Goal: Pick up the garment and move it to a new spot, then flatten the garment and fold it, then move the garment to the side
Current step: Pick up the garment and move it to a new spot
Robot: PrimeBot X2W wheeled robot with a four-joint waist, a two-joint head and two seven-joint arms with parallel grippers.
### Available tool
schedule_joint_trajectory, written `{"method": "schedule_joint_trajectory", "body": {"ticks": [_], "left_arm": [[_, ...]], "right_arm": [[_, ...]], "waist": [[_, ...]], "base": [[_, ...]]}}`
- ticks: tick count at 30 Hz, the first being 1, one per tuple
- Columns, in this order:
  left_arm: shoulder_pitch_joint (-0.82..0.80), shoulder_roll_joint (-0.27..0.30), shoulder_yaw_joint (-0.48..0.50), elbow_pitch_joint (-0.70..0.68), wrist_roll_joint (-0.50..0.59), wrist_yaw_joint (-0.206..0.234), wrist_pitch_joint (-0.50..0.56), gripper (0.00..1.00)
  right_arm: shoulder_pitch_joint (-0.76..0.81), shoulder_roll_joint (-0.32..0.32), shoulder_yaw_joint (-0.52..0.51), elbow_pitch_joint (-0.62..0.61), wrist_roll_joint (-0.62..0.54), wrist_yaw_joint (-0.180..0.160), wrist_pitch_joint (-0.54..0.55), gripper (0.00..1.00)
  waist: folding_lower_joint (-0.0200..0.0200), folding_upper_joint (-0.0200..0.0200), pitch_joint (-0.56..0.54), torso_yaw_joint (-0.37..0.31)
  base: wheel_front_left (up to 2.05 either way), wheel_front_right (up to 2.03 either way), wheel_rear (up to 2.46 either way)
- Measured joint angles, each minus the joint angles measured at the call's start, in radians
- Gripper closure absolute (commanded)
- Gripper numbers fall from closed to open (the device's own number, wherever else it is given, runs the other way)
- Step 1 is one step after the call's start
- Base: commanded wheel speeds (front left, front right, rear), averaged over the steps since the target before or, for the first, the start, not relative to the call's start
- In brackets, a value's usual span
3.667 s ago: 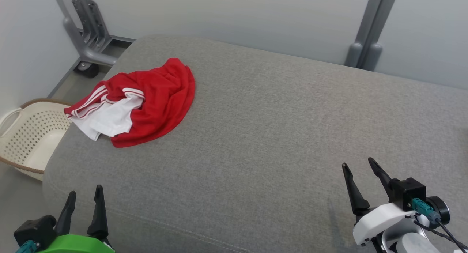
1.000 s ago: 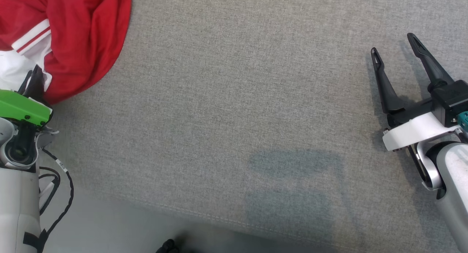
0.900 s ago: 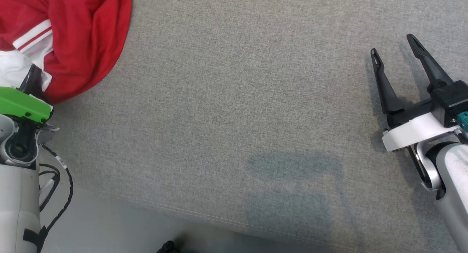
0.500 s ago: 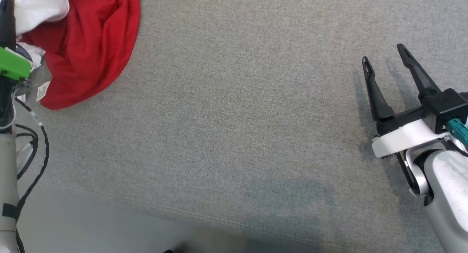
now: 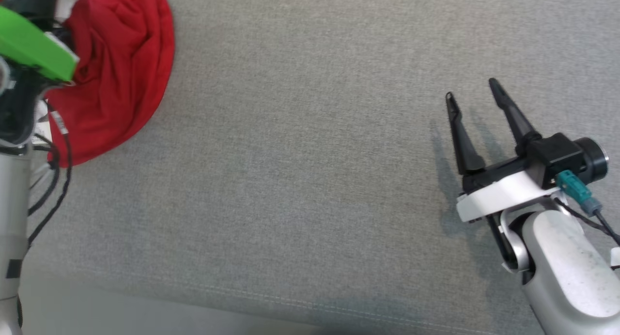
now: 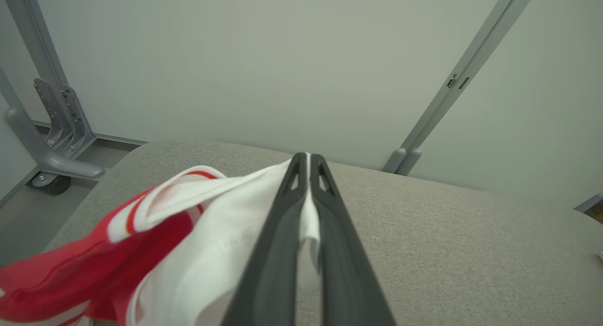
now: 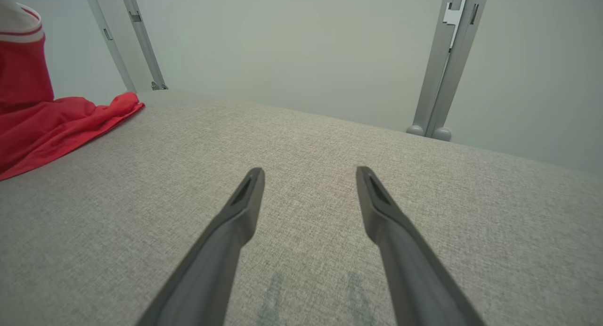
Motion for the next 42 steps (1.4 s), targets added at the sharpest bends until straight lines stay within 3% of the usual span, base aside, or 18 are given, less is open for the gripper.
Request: {"method": "schedule_joint_trajectory", "body": {"ticks": [9,20,29,38,39,40,41,42], "left_arm": [[-0.046,-0.031,-0.211,-0.179,-0.006,-0.001,0.140,1.00],[-0.072,-0.189,-0.437,-0.266,-0.098,-0.001,0.323,1.00],[-0.098,-0.318,-0.528,-0.253,-0.138,-0.001,0.400,1.00],[-0.127,-0.311,-0.505,-0.117,-0.079,0.052,0.342,1.00],[-0.127,-0.308,-0.488,-0.102,-0.078,0.058,0.319,0.82],[-0.127,-0.304,-0.477,-0.088,-0.067,0.065,0.297,0.57],[-0.127,-0.300,-0.473,-0.074,-0.042,0.068,0.277,0.03],[-0.127,-0.298,-0.471,-0.057,-0.009,0.076,0.260,0.00]], "right_arm": [[0.012,0.086,0.034,0.061,0.018,0.000,-0.026,0.00],[0.054,0.153,0.025,0.096,0.044,-0.009,-0.044,0.00],[0.101,0.184,0.021,0.117,0.055,-0.018,-0.046,0.00],[0.088,0.202,0.071,0.105,0.056,-0.012,-0.047,0.00],[0.084,0.202,0.080,0.105,0.058,-0.011,-0.048,0.00],[0.079,0.203,0.088,0.106,0.060,-0.007,-0.048,0.00],[0.075,0.204,0.097,0.106,0.062,-0.002,-0.048,0.00],[0.072,0.205,0.109,0.108,0.062,0.002,-0.048,0.00]], "waist": [[0.0000,0.0000,-0.057,-0.081],[0.0000,0.0000,-0.120,-0.220],[0.0000,0.0000,-0.149,-0.359],[0.0000,0.0000,-0.147,-0.484],[0.0000,0.0000,-0.145,-0.498],[0.0000,0.0000,-0.144,-0.511],[0.0000,0.0000,-0.143,-0.525],[0.0000,0.0000,-0.142,-0.538]], "base": [[0.00,0.00,0.00],[0.00,0.00,0.00],[0.00,0.00,0.00],[0.00,0.00,0.00],[0.00,0.00,0.00],[0.00,0.00,0.00],[0.00,0.00,0.00],[0.00,0.00,0.00]]}}
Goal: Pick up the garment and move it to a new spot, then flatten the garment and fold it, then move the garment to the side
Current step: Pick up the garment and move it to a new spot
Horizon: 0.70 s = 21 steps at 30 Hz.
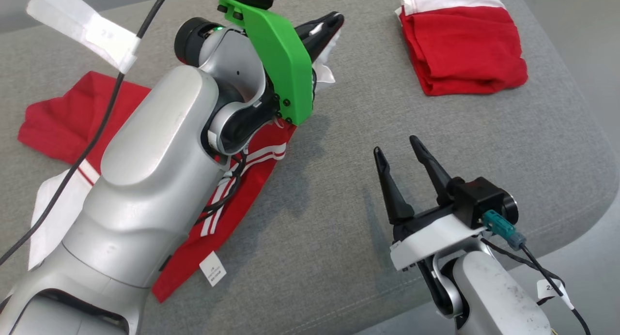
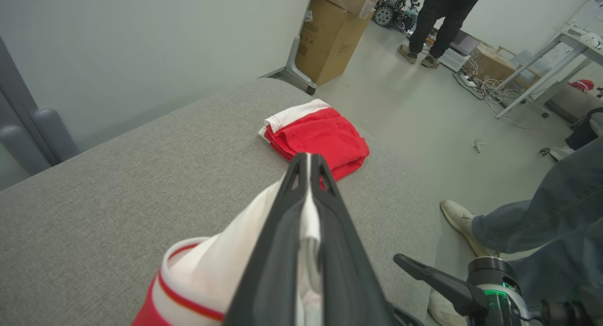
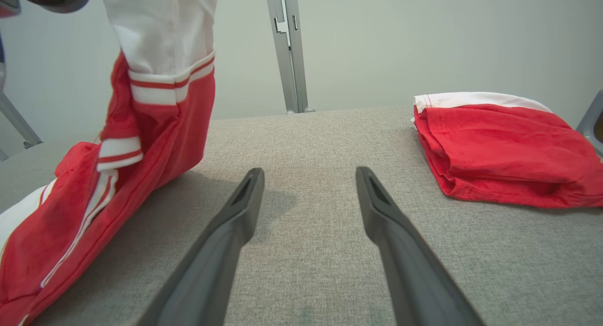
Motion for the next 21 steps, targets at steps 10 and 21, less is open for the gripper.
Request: {"method": "schedule_joint_trajectory", "body": {"ticks": [10,21], "left_arm": [[0.024,0.059,-0.156,0.046,0.183,-0.025,-0.064,0.00],[0.107,0.134,-0.086,0.030,0.231,0.028,-0.208,0.00]], "right_arm": [[0.000,-0.002,0.010,0.014,-0.003,0.016,0.000,0.00],[-0.001,-0.008,0.056,0.036,-0.058,0.061,0.000,0.00]], "waist": [[0.0000,0.0000,0.005,-0.092],[0.0000,0.0000,-0.013,0.013]], "base": [[0.00,0.00,0.00],[0.00,0.00,0.00]]}}
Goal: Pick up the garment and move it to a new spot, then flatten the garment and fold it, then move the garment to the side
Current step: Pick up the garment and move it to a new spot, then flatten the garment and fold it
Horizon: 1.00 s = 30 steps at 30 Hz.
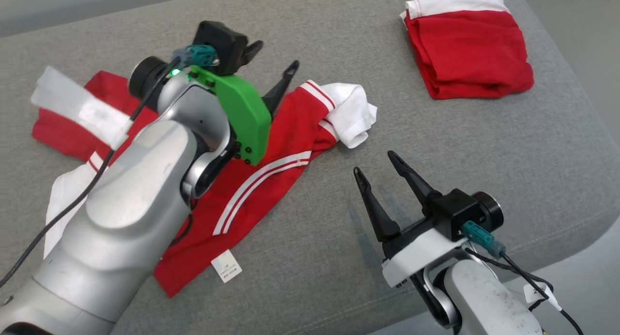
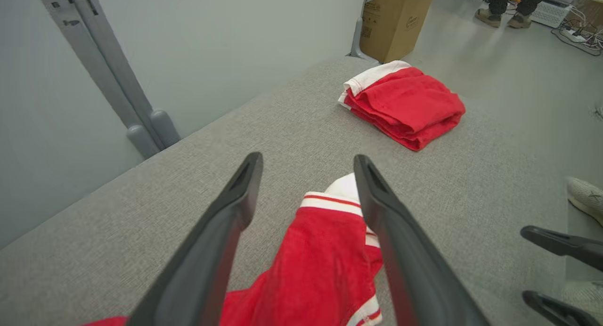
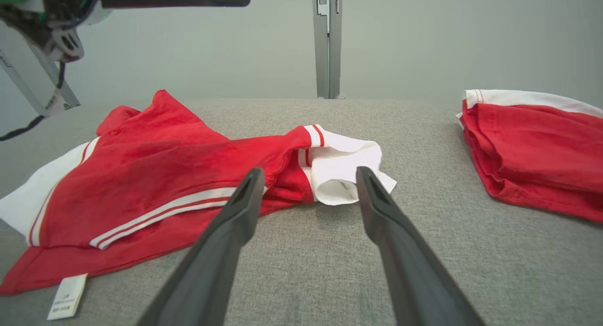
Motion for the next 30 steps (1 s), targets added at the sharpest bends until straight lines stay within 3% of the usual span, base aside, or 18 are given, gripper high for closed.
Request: {"method": "schedule_joint_trajectory", "body": {"ticks": [10,13,30], "left_arm": [[0.224,0.050,0.098,-0.052,-0.008,0.111,-0.181,0.00],[0.286,0.064,0.125,-0.062,-0.008,0.117,-0.232,0.00],[0.511,0.082,0.230,-0.141,-0.019,0.138,-0.382,0.00]], "right_arm": [[-0.029,-0.035,0.095,0.053,-0.063,0.072,0.000,0.00],[-0.060,-0.039,0.128,0.070,-0.080,0.095,0.000,0.00],[-0.206,-0.041,0.250,0.234,-0.130,0.141,0.092,0.00]], "waist": [[0.0000,0.0000,-0.036,0.130],[0.0000,0.0000,-0.048,0.170],[0.0000,0.0000,-0.087,0.387]], "base": [[0.00,0.00,0.00],[0.00,0.00,0.00],[0.00,0.00,0.00]]}}
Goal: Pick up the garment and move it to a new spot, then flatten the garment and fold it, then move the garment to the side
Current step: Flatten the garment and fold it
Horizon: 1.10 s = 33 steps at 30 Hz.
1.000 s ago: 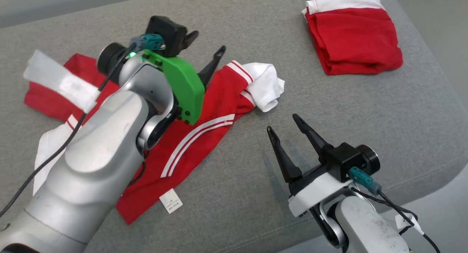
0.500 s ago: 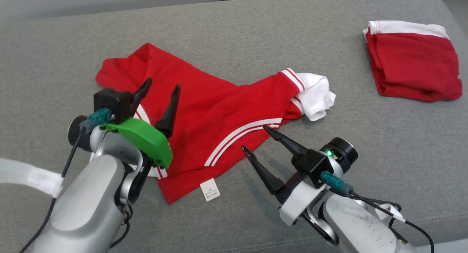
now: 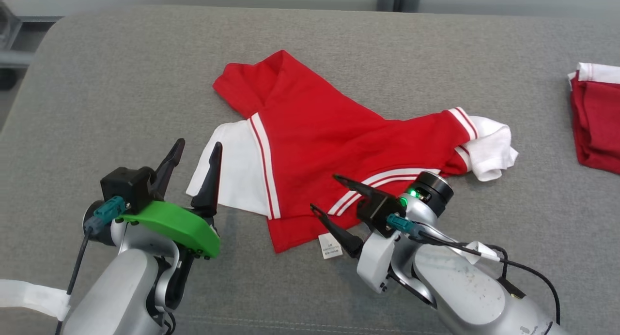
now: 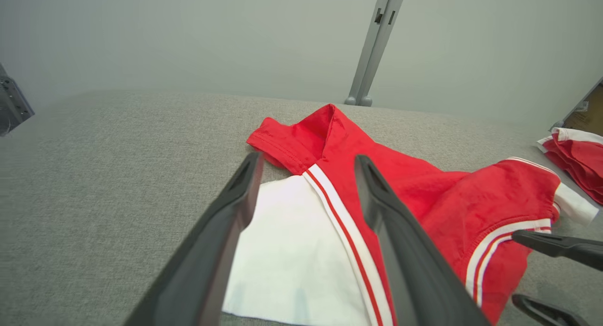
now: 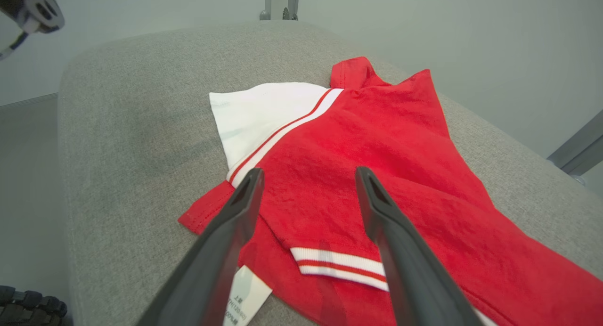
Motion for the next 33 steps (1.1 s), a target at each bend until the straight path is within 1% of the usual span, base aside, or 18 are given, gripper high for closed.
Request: {"method": "schedule_joint_trajectory", "body": {"ticks": [11,14,19,22,25,27,33], "left_arm": [[0.051,-0.037,-0.005,-0.051,-0.001,0.000,-0.026,0.00],[0.051,-0.042,-0.010,-0.056,-0.001,0.000,-0.030,0.00],[0.051,-0.070,-0.038,-0.070,-0.001,0.000,-0.030,0.00],[0.051,-0.089,-0.050,-0.077,-0.001,0.000,-0.030,0.00],[0.051,-0.103,-0.072,-0.083,-0.001,-0.001,-0.030,0.00],[0.051,-0.118,-0.079,-0.085,-0.001,-0.004,-0.030,0.00],[0.051,-0.120,-0.074,-0.106,-0.001,-0.004,-0.034,0.00]], "right_arm": [[-0.128,0.003,0.076,0.112,-0.024,0.010,0.083,0.00],[-0.155,-0.002,0.104,0.139,-0.030,0.010,0.094,0.00],[-0.183,-0.019,0.160,0.184,-0.040,0.011,0.120,0.00],[-0.199,-0.022,0.196,0.210,-0.038,0.011,0.135,0.00],[-0.220,-0.027,0.209,0.231,-0.028,0.011,0.147,0.00],[-0.247,-0.045,0.209,0.249,-0.011,0.011,0.156,0.00],[-0.305,-0.052,0.262,0.281,0.004,0.011,0.180,0.00]], "waist": [[0.0000,0.0000,0.016,0.150],[0.0000,0.0000,0.023,0.190],[0.0000,0.0000,0.032,0.258],[0.0000,0.0000,0.037,0.299],[0.0000,0.0000,0.043,0.340],[0.0000,0.0000,0.050,0.380],[0.0000,0.0000,0.070,0.446]], "base": [[0.00,0.00,0.00],[0.00,0.00,0.00],[0.00,0.00,0.00],[0.00,0.00,0.00],[0.00,0.00,0.00],[0.00,0.00,0.00],[0.00,0.00,0.00]]}}
